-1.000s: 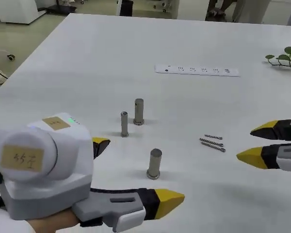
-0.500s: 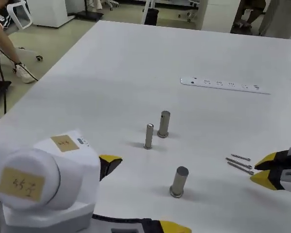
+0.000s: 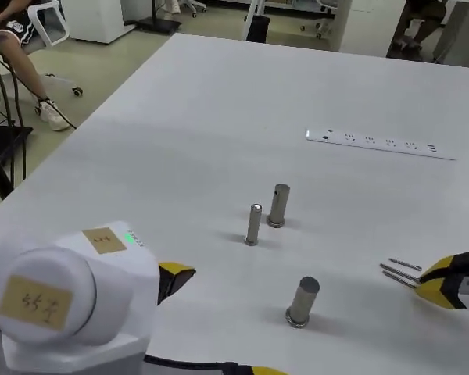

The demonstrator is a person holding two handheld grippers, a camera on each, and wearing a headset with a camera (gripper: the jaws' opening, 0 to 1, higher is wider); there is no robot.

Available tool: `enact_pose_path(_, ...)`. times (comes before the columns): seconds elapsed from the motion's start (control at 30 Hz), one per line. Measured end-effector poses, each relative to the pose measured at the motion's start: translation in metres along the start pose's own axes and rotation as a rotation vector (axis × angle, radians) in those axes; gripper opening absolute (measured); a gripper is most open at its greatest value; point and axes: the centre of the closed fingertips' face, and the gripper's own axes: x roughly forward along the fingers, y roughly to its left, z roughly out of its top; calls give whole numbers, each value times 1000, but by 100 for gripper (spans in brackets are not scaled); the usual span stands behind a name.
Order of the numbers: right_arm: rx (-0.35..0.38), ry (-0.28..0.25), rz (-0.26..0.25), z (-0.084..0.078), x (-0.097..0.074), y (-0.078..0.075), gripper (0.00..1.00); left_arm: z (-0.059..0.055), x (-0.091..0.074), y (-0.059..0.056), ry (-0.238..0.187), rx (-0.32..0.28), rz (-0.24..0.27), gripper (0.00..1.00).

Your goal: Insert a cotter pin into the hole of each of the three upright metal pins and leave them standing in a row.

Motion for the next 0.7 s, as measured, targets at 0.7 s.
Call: enact_pose_path(0.7,-92,44,45,-4,12,2,0,-7,3,-12,90,117,-16,82)
